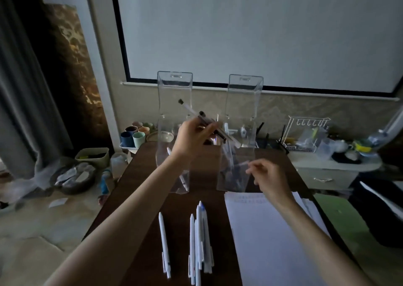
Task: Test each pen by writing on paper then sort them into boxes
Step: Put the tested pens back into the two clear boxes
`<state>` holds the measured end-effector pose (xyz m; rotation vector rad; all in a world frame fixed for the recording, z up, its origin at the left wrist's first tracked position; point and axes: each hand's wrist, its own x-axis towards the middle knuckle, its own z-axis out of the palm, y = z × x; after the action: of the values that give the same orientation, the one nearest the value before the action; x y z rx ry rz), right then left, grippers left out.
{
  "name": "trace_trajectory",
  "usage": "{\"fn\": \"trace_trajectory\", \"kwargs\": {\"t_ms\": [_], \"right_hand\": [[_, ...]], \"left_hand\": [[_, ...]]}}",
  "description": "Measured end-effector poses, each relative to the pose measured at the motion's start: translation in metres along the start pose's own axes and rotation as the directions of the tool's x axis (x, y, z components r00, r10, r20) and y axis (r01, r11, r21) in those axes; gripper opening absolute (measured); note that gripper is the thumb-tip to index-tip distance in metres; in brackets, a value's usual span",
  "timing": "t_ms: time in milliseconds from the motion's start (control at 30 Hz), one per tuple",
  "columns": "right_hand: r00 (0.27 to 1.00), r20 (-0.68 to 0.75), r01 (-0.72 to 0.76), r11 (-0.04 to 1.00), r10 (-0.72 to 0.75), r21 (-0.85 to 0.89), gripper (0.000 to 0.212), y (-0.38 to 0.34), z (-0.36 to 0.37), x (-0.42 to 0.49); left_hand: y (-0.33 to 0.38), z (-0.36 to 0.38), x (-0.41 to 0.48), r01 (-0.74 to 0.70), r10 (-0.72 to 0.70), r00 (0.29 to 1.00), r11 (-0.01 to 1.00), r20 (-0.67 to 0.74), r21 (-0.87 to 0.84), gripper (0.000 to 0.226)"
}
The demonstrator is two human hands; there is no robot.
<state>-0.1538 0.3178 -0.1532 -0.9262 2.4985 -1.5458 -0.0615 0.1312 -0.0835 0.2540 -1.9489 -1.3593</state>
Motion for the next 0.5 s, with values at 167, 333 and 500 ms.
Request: {"fn": "trace_trajectory", "kwargs": {"t_ms": [167,333,500], "right_hand": [[0.998,0.054,-0.032,0.999,0.033,-0.035,0.01,0.017,-0.009,-0.011],[0.988,0.152,-0.025,0.998,0.032,-0.05,0.01,0.016,-0.004,-0.018],[0.961,0.262,-0.089,0.996,0.086,-0.002,0.008,0.007,0.015,-0.03]], "left_hand": [[0.002,0.039,0.039,0.042,-0.076,0.991,0.96,0.114,0.276,0.017],[-0.004,0.017,0.035,0.091,-0.272,0.917,0.854,0.29,0.513,0.034],[-0.025,-0.03,-0.051,0.265,-0.393,0.89,0.859,0.231,0.438,0.011]]}}
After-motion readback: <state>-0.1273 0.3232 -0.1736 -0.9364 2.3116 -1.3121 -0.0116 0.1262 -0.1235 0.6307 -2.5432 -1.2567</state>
